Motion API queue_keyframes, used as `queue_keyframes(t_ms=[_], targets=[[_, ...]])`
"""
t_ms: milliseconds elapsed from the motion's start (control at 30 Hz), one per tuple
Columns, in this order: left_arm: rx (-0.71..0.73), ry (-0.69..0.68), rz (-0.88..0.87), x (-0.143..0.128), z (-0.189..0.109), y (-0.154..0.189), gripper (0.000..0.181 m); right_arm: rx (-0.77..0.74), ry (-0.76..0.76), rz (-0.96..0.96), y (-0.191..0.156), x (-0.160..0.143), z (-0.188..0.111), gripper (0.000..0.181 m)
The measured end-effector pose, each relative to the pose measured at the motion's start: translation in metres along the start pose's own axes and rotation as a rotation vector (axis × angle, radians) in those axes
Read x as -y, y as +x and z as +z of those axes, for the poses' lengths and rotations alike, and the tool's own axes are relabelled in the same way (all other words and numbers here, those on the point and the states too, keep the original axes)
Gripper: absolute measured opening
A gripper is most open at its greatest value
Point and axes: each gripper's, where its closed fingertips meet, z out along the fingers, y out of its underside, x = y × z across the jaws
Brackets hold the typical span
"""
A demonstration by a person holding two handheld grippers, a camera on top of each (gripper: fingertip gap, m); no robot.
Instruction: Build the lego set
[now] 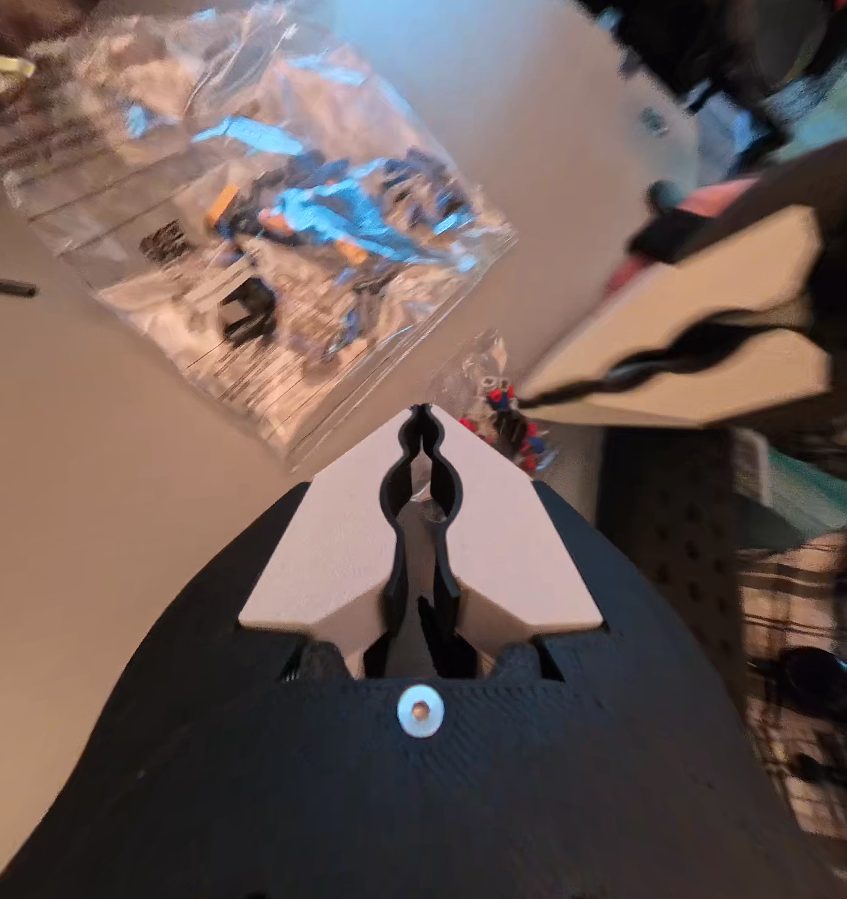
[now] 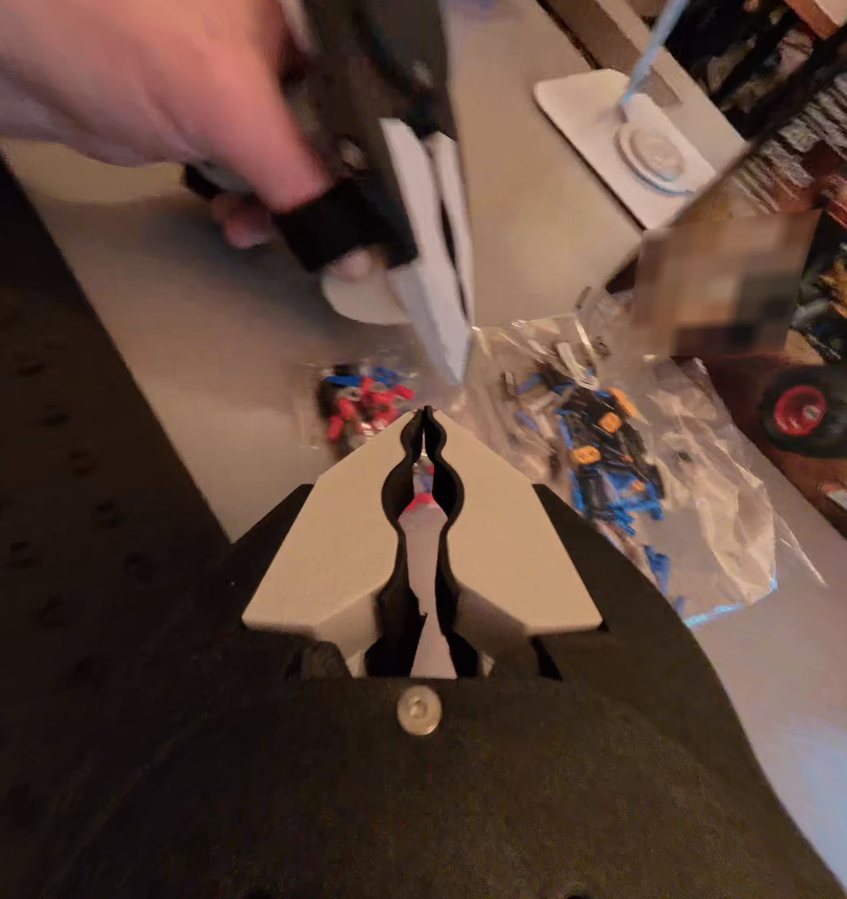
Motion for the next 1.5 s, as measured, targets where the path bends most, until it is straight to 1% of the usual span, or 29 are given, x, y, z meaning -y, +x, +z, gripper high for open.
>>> queue_keyframes(t_ms=[33,100,133,167,233,300,333,567,667,800,900,967,1067,1167,1233,1300,1333,1400,1500], targets=[[-0.042,0.022,0.003,0.005,-0.003,0.008,0.0,-0.017,-0.012,0.024,0.011,-0.003,-0.002,0.006],[-0.032,0.006,0.043,0.005,-0.008,0.011,0.0,0.016,-0.029,0.095,0.021,-0.008,0.0,0.031],[-0.057,0.007,0.056,0.005,-0.009,0.016,0.0,0.03,-0.032,0.117,0.025,-0.009,0.001,0.034],[-0.081,0.011,0.067,0.005,-0.008,0.021,0.0,0.04,-0.03,0.114,0.028,-0.008,0.002,0.032],[-0.073,-0.015,0.11,0.0,-0.005,0.023,0.0,0.117,-0.015,0.1,0.02,-0.001,0.005,0.025],[-0.086,-0.014,0.135,0.001,-0.004,0.027,0.0,0.175,-0.057,0.07,0.012,-0.004,0.011,0.004],[-0.079,-0.019,0.147,0.001,-0.004,0.027,0.0,0.177,-0.072,0.056,0.012,-0.005,0.014,0.0],[-0.123,0.008,0.145,0.003,-0.007,0.03,0.0,0.215,-0.05,0.105,0.009,-0.003,0.014,0.0],[-0.105,0.002,0.16,0.001,-0.01,0.027,0.002,0.237,-0.037,0.134,0.008,-0.004,0.013,0.0],[-0.133,0.013,0.145,0.0,-0.012,0.029,0.0,0.259,-0.037,0.137,0.004,-0.006,0.012,0.0],[-0.159,0.031,0.138,0.003,-0.014,0.031,0.0,0.255,-0.021,0.146,0.006,-0.003,0.011,0.0],[-0.161,0.017,0.144,0.002,-0.012,0.032,0.0,0.261,0.007,0.145,0.005,0.004,0.011,0.001],[-0.144,0.002,0.145,0.0,-0.01,0.029,0.0,0.234,-0.032,0.085,0.005,0.001,0.014,0.0],[-0.135,0.003,0.086,0.0,-0.007,0.024,0.0,0.189,-0.054,0.049,0.007,-0.002,0.016,0.0],[-0.113,-0.017,0.034,-0.004,0.0,0.018,0.0,0.108,-0.092,-0.01,0.009,-0.008,0.021,0.0],[-0.076,-0.062,0.026,-0.012,0.007,0.012,0.0,-0.013,-0.175,-0.142,0.009,-0.018,0.028,0.0],[-0.059,-0.082,0.016,-0.016,0.009,0.009,0.0,-0.05,-0.213,-0.189,0.008,-0.022,0.032,0.0],[-0.044,-0.071,-0.018,-0.017,0.013,0.006,0.0,-0.084,-0.257,-0.228,0.008,-0.027,0.035,0.0],[0.013,-0.067,-0.018,-0.014,0.019,0.002,0.0,-0.173,-0.306,-0.305,0.014,-0.031,0.036,0.0]])
